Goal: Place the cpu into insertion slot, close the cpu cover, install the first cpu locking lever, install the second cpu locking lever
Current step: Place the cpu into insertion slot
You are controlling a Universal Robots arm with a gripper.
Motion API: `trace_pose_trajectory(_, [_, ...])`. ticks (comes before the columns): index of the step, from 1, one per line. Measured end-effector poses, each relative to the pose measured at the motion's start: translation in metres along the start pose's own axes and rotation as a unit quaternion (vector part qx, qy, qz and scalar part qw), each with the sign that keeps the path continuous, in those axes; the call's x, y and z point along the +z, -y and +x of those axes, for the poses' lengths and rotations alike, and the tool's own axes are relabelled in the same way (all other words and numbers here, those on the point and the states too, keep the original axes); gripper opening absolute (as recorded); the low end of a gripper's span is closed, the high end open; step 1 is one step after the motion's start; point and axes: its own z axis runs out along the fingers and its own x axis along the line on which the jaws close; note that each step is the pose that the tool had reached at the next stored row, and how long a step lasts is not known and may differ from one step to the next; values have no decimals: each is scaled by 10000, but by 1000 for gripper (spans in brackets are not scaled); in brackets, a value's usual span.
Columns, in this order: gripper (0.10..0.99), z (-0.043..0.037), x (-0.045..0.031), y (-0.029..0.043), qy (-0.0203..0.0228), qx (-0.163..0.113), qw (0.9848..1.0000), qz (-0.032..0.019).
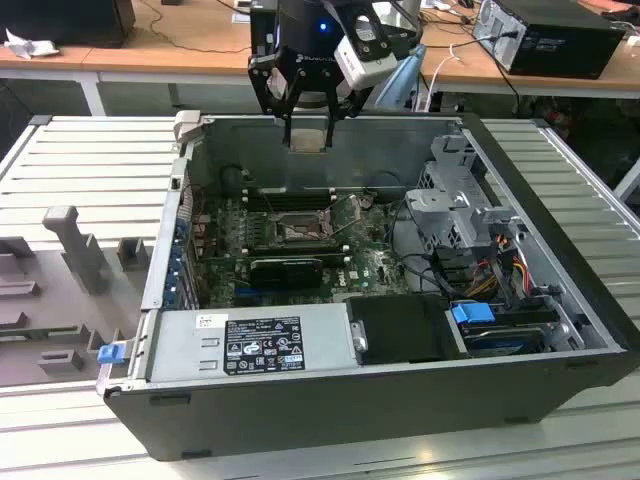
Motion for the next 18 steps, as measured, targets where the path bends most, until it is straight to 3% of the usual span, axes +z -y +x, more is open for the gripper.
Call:
trace_pose_trajectory(7, [529,0,6,1,22,244,9997,-5])
trace_pose_trajectory(11, [529,0,23,5,2,253,9997,-4])
trace_pose_trajectory(18, [529,-1,38,10,10,353,9994,0])
